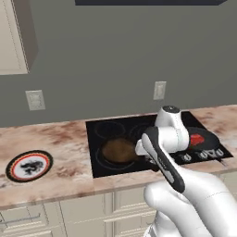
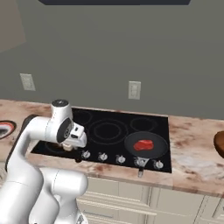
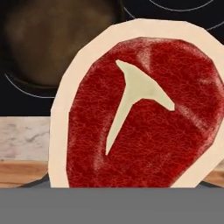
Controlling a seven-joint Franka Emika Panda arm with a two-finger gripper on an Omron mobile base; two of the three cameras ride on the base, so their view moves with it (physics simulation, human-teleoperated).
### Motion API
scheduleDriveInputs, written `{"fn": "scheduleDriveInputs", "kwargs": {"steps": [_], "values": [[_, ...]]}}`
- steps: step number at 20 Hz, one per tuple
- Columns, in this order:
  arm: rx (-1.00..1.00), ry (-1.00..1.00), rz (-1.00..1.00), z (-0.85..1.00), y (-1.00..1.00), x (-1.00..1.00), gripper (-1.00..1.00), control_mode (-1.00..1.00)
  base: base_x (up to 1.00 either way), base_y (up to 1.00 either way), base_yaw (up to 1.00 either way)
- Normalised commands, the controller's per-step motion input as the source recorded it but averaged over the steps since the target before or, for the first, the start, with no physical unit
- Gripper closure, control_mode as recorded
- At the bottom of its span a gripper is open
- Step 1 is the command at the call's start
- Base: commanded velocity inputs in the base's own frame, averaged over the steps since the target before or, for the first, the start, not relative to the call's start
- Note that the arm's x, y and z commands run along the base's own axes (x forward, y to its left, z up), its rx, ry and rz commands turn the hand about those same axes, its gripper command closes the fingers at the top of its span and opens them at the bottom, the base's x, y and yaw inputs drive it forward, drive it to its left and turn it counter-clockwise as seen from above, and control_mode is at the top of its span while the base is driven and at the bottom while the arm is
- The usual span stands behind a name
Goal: Place one of the steaks on the plate and the other in the bowl. Then place the bowl in the fridge.
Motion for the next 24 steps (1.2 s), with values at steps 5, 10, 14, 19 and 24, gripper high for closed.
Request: {"fn": "scheduleDriveInputs", "kwargs": {"steps": [5, 10, 14, 19, 24], "values": [[0.00, 0.00, 0.00, 0.00, 0.00, 0.00, 1.00, 1.00, -0.18, 0.98, -0.06], [0.00, 0.00, 0.00, 0.00, 0.00, 0.00, 1.00, 1.00, 0.00, 0.89, -0.03], [0.00, 0.00, 0.00, 0.00, 0.00, 0.00, 1.00, 1.00, 0.08, 0.75, -0.01], [0.00, 0.00, 0.00, 0.00, 0.00, 0.00, 1.00, 1.00, 0.12, 0.72, 0.00], [0.00, -0.01, 0.00, 0.00, 0.11, 0.32, 1.00, -1.00, 0.00, 0.01, 0.00]]}}
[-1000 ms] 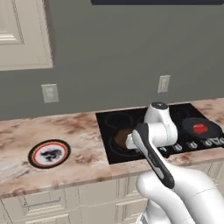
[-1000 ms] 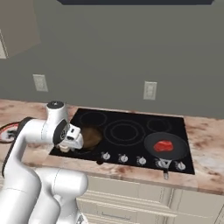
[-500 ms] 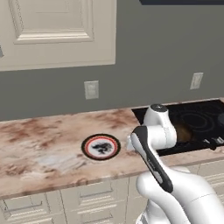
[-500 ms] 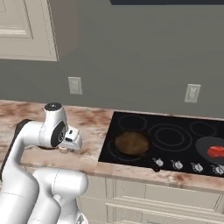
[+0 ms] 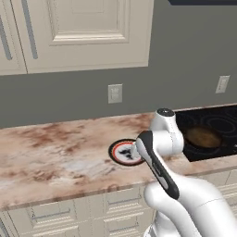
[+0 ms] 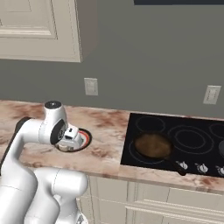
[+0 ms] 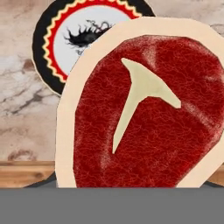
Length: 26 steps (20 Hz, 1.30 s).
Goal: Place one of the steaks on the plate and the other in the bowl. Then place the bowl in the fridge.
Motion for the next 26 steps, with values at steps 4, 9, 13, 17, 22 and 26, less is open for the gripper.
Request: {"fn": "scheduleDriveInputs", "kwargs": {"steps": [4, 9, 13, 17, 22, 26], "values": [[-0.04, 0.00, 0.00, -0.02, 0.29, 1.00, 1.00, -1.00, 0.00, 0.00, 0.00], [-0.02, 0.00, 0.00, -0.09, 0.18, 0.90, 1.00, -1.00, 0.00, 0.00, 0.00], [0.00, 0.06, 0.00, -0.28, 0.01, 0.60, 1.00, -1.00, 0.00, 0.00, 0.00], [0.00, 0.04, 0.00, -0.35, 0.00, 0.29, 1.00, -1.00, 0.00, 0.00, 0.00], [0.00, -0.02, 0.00, -0.29, 0.11, 0.02, 1.00, -1.00, 0.00, 0.00, 0.00], [0.00, -0.06, 0.00, -0.39, 0.06, 0.00, 1.00, -1.00, 0.00, 0.00, 0.00]]}}
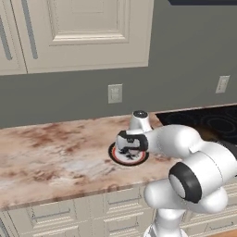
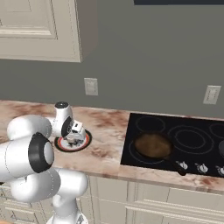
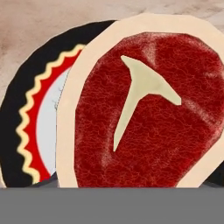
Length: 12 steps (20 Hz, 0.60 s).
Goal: Place one of the steaks on the plate and the other in the bowl. Then place the bowl in the fridge.
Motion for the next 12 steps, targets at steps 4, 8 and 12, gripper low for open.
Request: {"fn": "scheduleDriveInputs", "kwargs": {"steps": [4, 8, 12], "values": [[0.00, -0.09, 0.00, -0.36, 0.00, 0.00, 1.00, -1.00, 0.00, 0.00, 0.00], [0.00, -0.03, 0.00, -0.12, 0.00, 0.01, 1.00, -1.00, 0.00, 0.00, 0.00], [0.00, 0.00, 0.00, -0.04, 0.00, 0.03, 1.00, -1.00, 0.00, 0.00, 0.00]]}}
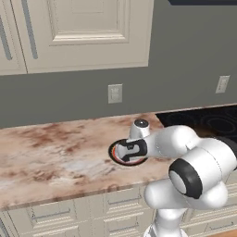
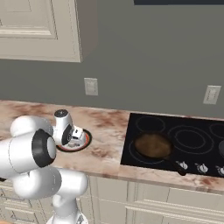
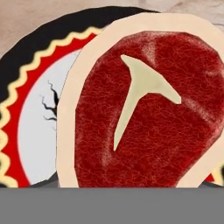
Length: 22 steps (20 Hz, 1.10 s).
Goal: Place one of the steaks on the plate and the other in the bowl. Then place the bowl in the fridge.
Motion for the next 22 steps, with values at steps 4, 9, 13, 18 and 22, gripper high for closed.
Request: {"fn": "scheduleDriveInputs", "kwargs": {"steps": [4, 9, 13, 18, 22], "values": [[0.00, 0.00, 0.00, -0.02, 0.00, 0.05, -1.00, -1.00, 0.00, 0.00, 0.00], [0.00, 0.00, 0.00, 0.04, 0.00, 0.01, -1.00, -1.00, 0.00, 0.00, 0.00], [-0.07, 0.00, 0.00, 0.55, 0.00, 0.00, -1.00, -1.00, 0.00, 0.00, 0.00], [-0.05, 0.00, 0.00, 0.77, -0.12, -0.32, -1.00, -1.00, 0.00, 0.00, 0.00], [0.00, 0.00, -0.02, 0.71, -0.70, -0.65, -1.00, -1.00, 0.00, 0.00, 0.00]]}}
